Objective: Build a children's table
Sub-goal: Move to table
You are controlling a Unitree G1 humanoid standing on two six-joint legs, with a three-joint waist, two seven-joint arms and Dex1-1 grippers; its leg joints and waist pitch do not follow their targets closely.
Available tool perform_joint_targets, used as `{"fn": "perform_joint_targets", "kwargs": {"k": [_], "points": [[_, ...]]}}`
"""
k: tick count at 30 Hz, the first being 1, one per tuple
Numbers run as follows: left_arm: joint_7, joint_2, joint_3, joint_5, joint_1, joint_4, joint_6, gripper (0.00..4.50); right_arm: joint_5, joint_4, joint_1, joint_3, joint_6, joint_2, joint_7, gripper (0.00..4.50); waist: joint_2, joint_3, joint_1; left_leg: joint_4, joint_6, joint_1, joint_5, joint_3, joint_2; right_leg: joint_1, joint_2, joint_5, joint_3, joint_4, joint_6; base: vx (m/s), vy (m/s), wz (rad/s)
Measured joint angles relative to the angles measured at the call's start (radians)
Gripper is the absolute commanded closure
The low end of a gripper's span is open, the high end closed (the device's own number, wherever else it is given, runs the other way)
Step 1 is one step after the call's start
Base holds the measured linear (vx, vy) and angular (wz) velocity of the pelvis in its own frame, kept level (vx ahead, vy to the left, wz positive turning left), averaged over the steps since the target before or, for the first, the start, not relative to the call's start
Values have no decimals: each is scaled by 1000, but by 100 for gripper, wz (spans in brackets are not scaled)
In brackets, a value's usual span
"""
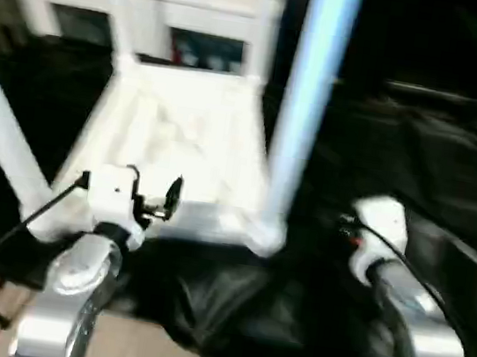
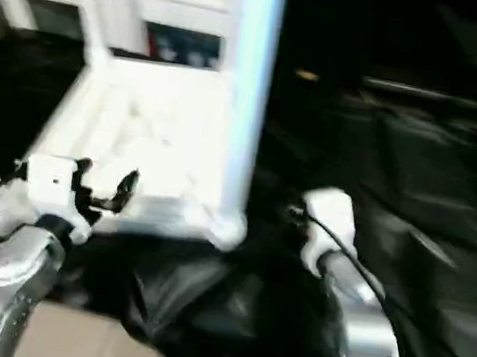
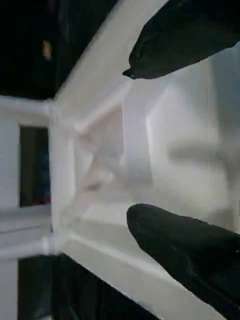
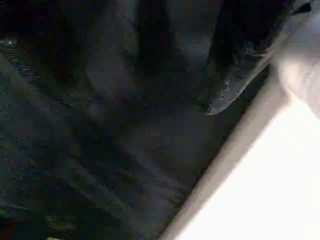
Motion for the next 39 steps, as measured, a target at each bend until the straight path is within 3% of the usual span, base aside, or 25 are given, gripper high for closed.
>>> {"fn": "perform_joint_targets", "kwargs": {"k": [1,2,3,4,5,6,7,8,9,10,12,13,14,17,19,22,27,34,39], "points": [[-1,-3,-2,0,-1,-1,0,4,5,-3,-1,-1,0,-7,0,80,-4,0,-10,-3,6,14,-11,-8,-10,-46,-2,1,6,23,24,175,-34,-19],[-2,-6,-5,0,-3,-5,0,4,6,-3,-3,-1,0,-18,2,80,-15,0,-20,-8,3,29,-20,-7,-20,-79,-6,11,17,13,35,114,-48,-32],[-3,-8,-11,0,-4,-15,0,4,5,-2,-4,-2,0,-30,7,80,-35,2,-30,-8,-1,38,-27,-4,-34,-92,-14,25,33,-30,35,104,-70,-14],[-7,-14,-21,0,-8,-19,1,4,4,0,0,-8,0,-47,11,80,-71,9,-37,9,18,45,-48,16,-53,-83,-20,116,59,-61,-10,104,-70,-14],[-19,-36,-46,-7,-1,-19,2,4,2,9,8,-16,3,-58,12,80,-69,11,-31,48,75,43,-68,13,-48,-66,-5,100,66,-65,-13,111,-90,8],[-32,-41,-67,-19,11,-24,2,4,-4,14,9,-26,7,-64,11,80,-61,11,-24,85,93,38,-75,10,-49,-48,2,96,71,-75,-19,109,-64,-2],[-54,-32,-76,-35,21,-25,2,4,-4,5,9,-29,10,-63,14,80,-61,12,-17,117,81,16,-67,8,-58,-28,7,93,70,-87,-21,168,-83,-4],[-74,-20,-78,-44,23,-26,3,4,-4,-3,9,-27,12,-62,20,80,-55,12,-10,101,54,0,-51,7,-59,-17,13,95,64,-95,-26,115,-37,-8],[-119,6,-84,-63,23,-30,0,4,-4,-15,9,-24,13,-68,33,80,-42,10,-2,50,22,-13,-29,4,-51,-12,22,95,51,-99,-32,97,-14,-3],[-207,52,-97,-100,23,-33,-8,4,-2,-28,9,-11,13,-80,59,80,-11,6,10,13,-18,-27,42,0,-23,-8,42,91,37,-97,-33,89,52,-10],[-327,105,-110,-145,31,-31,-13,4,9,-39,15,31,13,-96,105,80,-11,8,19,17,-17,-34,40,2,-17,-10,37,94,26,-104,-28,100,62,-6],[-385,130,-121,-159,29,-28,-5,4,15,-45,14,47,13,-112,132,80,-11,8,25,20,-12,-46,39,10,-17,-21,32,94,28,-102,-27,68,61,12],[-429,154,-135,-165,23,-21,7,4,23,-48,14,59,13,-134,155,80,-7,9,29,22,-9,-51,39,14,-17,-23,31,94,29,-102,-26,68,61,12],[-557,227,-177,-173,-23,20,28,4,31,-52,18,63,11,-208,229,80,-6,12,34,16,-1,-50,40,33,-16,-24,20,96,30,-103,-24,1,21,2],[-656,304,-237,-154,-83,67,27,4,37,-56,19,62,11,-261,293,80,-11,15,34,5,-2,-42,41,55,-11,-21,11,96,30,-103,-23,0,0,0],[-748,346,-277,-132,-140,136,22,4,50,-71,19,63,12,-303,365,80,-13,18,29,0,-2,-33,42,74,-6,-19,3,99,28,-102,-22,-57,6,1],[-908,392,-347,-85,-285,312,-14,41,99,-140,33,98,23,-427,519,80,-20,22,30,-5,-1,-27,43,83,-3,-18,-1,101,27,-103,-22,0,0,0],[-1030,385,-448,-51,-400,449,-11,102,130,-207,66,123,57,-501,630,80,-5,21,24,-5,3,-29,48,90,2,-23,-2,103,27,-104,-21,0,0,0],[-1057,366,-457,-46,-414,475,17,145,165,-250,71,122,86,-516,652,80,11,24,24,-6,4,-29,48,91,2,-23,-2,101,27,-105,-21,0,0,0]]}}
